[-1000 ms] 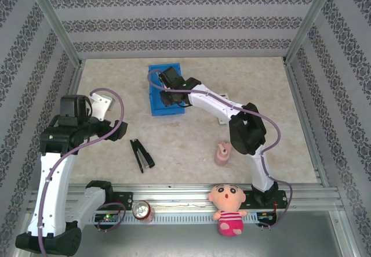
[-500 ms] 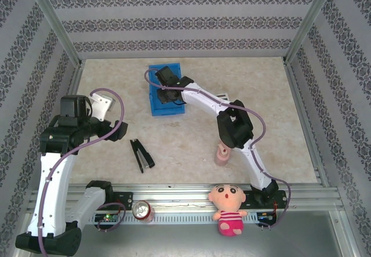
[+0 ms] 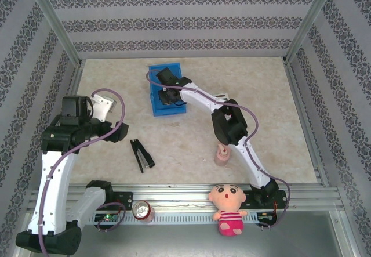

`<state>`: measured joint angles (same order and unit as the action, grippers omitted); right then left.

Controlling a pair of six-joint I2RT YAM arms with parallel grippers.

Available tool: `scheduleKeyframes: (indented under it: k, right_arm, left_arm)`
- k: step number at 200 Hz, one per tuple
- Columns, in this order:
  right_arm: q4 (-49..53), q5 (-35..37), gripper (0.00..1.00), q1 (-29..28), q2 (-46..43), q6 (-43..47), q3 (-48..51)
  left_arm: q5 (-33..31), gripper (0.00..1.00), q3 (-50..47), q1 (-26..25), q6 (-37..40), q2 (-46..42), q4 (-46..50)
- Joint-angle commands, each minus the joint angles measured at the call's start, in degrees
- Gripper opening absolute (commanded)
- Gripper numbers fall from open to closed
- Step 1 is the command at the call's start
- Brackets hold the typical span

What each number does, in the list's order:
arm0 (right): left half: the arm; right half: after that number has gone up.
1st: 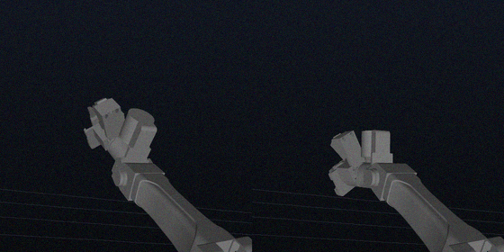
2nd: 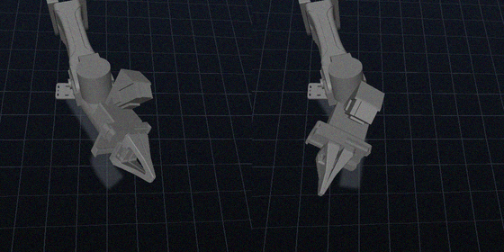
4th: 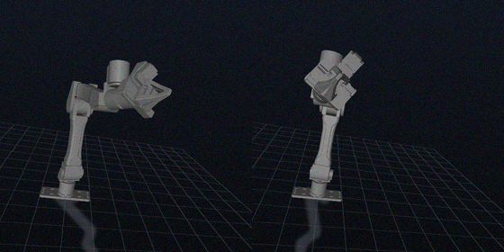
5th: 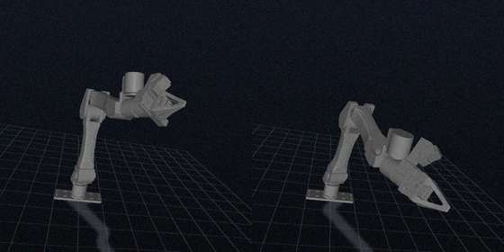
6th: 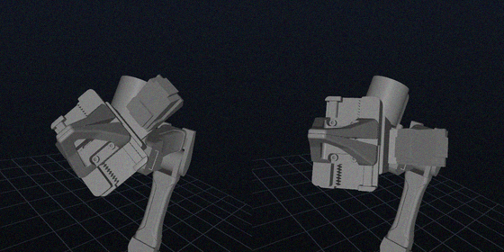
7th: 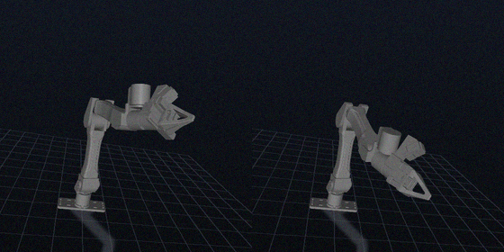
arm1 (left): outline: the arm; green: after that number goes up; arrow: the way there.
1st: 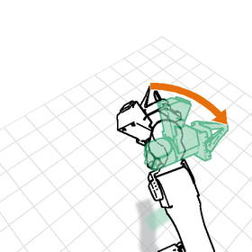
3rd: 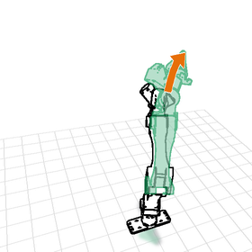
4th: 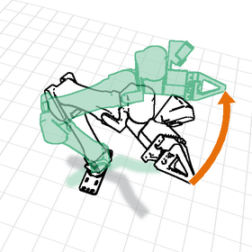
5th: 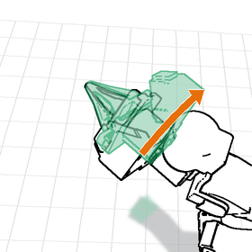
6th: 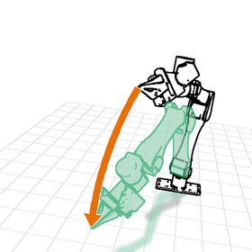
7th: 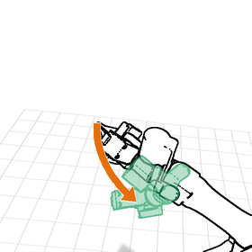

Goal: Put the screwdriver in the bin

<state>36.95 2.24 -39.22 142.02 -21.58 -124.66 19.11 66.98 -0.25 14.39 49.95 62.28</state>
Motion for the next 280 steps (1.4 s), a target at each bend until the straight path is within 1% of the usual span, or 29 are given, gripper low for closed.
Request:
scheduleKeyframes:
  k: [1, 13, 46, 61, 83, 114, 142, 168, 188, 214, 246, 261, 280]
  right_arm:
    - [1.9, -1.5, 0.23, 0.3, 1.2, -0.9, -1.9]
    - [2.0, -1.7, 0.24, 0.2, 1.4, -0.9, -1.9]
    - [2.3, -2.2, 0.28, 0.1, 1.9, -1.3, -2.0]
    - [2.4, -2.2, 0.33, 0.1, 1.8, -1.2, -2.0]
    - [2.5, -1.6, 0.34, 0.0, 1.3, -1.0, -1.9]
    - [2.2, 0.0, 0.36, -0.5, -1.0, -0.3, -1.8]
    - [2.4, 2.5, 0.39, -0.9, -5.6, 1.1, -1.3]
    - [1.6, 3.9, 0.43, -1.3, -11.9, 2.7, 0.3]
    - [0.9, 3.3, 0.44, -1.4, -17.1, 4.3, 1.5]
    - [-1.7, 2.3, 0.47, -1.5, -25.8, 7.0, 7.3]
    - [-6.2, 1.3, 0.53, 0.1, -39.3, 9.9, 20.0]
    - [-9.3, 0.6, 0.57, 1.9, -46.1, 10.1, 27.9]
    - [-12.9, 1.6, 0.66, 4.9, -54.7, 10.3, 38.1]
  left_arm:
    - [0.6, 0.99, -1.1, 0.4, 0.4, -0.6, 1.7]
    - [0.7, 0.99, -1.5, 0.4, 0.5, -0.5, 1.7]
    - [0.4, 0.99, -1.7, 0.4, 0.6, -0.6, 2.0]
    - [0.4, 0.99, -1.6, 0.4, 0.7, -0.8, 1.9]
    - [0.3, 0.99, -1.6, 0.4, 0.6, -0.8, 1.8]
    - [-0.4, 0.99, -1.7, 0.4, 0.4, -0.9, 0.9]
    - [-1.5, 0.99, -2.1, 0.4, -0.6, -0.7, -0.8]
    - [-3.3, 0.99, -3.8, 0.4, -3.0, -1.1, -4.5]
    - [-4.7, 0.99, -4.6, 0.4, -5.0, -0.4, -6.8]
    - [-8.1, 0.99, -6.4, 0.4, -8.9, 0.4, -10.7]
    - [-11.4, 0.99, -11.2, 0.4, -14.2, -0.8, -18.8]
    - [-16.0, 0.99, -14.4, 0.4, -17.5, -1.5, -24.2]
    - [-18.3, 0.99, -19.7, 0.5, -19.6, -3.3, -32.5]
